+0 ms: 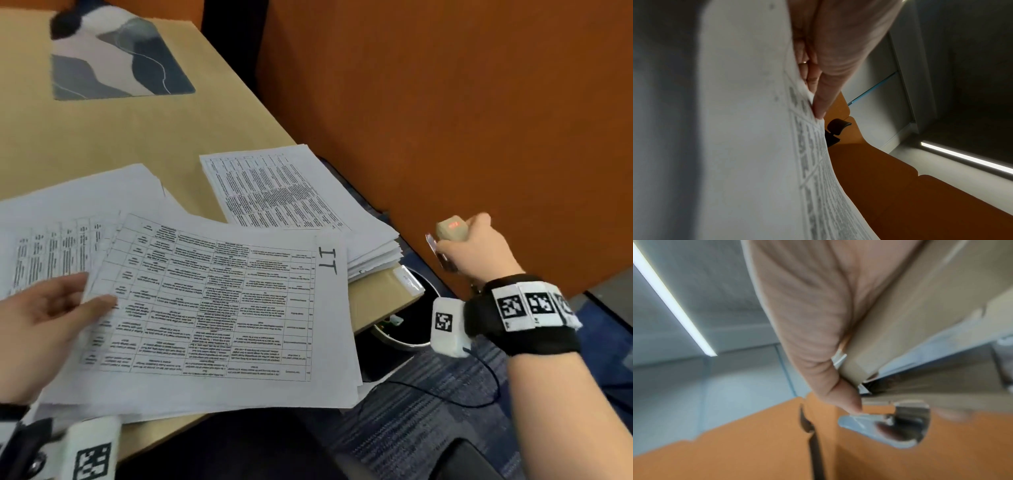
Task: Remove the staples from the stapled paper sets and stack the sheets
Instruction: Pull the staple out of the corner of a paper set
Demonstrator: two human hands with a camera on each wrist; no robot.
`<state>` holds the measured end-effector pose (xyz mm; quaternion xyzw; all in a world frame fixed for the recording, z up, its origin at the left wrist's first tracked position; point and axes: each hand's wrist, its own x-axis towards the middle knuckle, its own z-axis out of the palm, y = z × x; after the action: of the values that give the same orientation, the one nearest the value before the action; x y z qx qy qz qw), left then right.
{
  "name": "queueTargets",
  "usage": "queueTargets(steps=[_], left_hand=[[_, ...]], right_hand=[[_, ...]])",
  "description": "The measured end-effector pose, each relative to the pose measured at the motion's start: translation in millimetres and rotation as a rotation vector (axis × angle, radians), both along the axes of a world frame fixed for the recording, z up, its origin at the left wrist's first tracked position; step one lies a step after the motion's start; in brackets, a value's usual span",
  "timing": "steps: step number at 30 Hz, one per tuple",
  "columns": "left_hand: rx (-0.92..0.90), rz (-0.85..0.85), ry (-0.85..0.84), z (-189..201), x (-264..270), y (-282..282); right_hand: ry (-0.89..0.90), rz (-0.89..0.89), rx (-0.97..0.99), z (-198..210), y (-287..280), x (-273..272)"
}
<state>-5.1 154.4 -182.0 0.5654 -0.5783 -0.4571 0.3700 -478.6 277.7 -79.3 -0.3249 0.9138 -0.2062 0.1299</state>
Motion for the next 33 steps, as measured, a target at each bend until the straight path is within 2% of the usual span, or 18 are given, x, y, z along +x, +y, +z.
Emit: queueTargets(steps=[2, 5, 9, 12, 15, 17, 19, 23, 25, 29, 33], left_hand=[[0.013, -0.035, -0.039, 35.7, -27.5, 19.5], [0.016, 0.021, -0.017, 46.9, -39.6, 24.0], [-0.008, 0.055, -0.103, 57.1, -47.2, 30.6], [-0.024, 0.068, -0.130, 61.2, -46.6, 35.2], [-0.051, 0.065, -0.111, 64.9, -47.7, 40.3], [-0.060, 0.066, -0.091, 65.0, -45.7, 41.5], [-0.057, 0.074, -0.080, 65.1, -44.5, 40.6], [-0.051, 0.077, -0.059, 65.1, -42.7, 38.5], [-0.062, 0.085, -0.070, 66.0, -41.7, 38.9], [-0.139, 0.075, -0.051, 76.3, -41.1, 45.7], [-0.192, 0.006, -0.036, 80.7, -41.7, 49.3]], right_hand=[[0.058, 0.190, -0.068, 32.9, -27.3, 21.2], [0.254, 0.505, -0.010, 58.5, -83.0, 64.0], [0.413, 0.861, 0.189, 39.6, -152.4, 118.1], [0.523, 0.989, 0.361, 17.6, -180.2, 140.2], [0.518, 1.028, 0.489, 8.3, -191.3, 151.5], [0.501, 1.026, 0.485, 10.4, -191.7, 160.6], [0.432, 1.062, 0.353, 18.1, -185.2, 176.1], [0.156, 1.253, 0.072, 31.2, -153.8, 219.8], [0.089, 1.229, -0.058, 28.6, -145.6, 231.7], [-0.003, 1.119, -0.457, 21.4, -138.7, 235.9], [-0.115, 1.065, -0.604, 15.6, -131.2, 233.9]])
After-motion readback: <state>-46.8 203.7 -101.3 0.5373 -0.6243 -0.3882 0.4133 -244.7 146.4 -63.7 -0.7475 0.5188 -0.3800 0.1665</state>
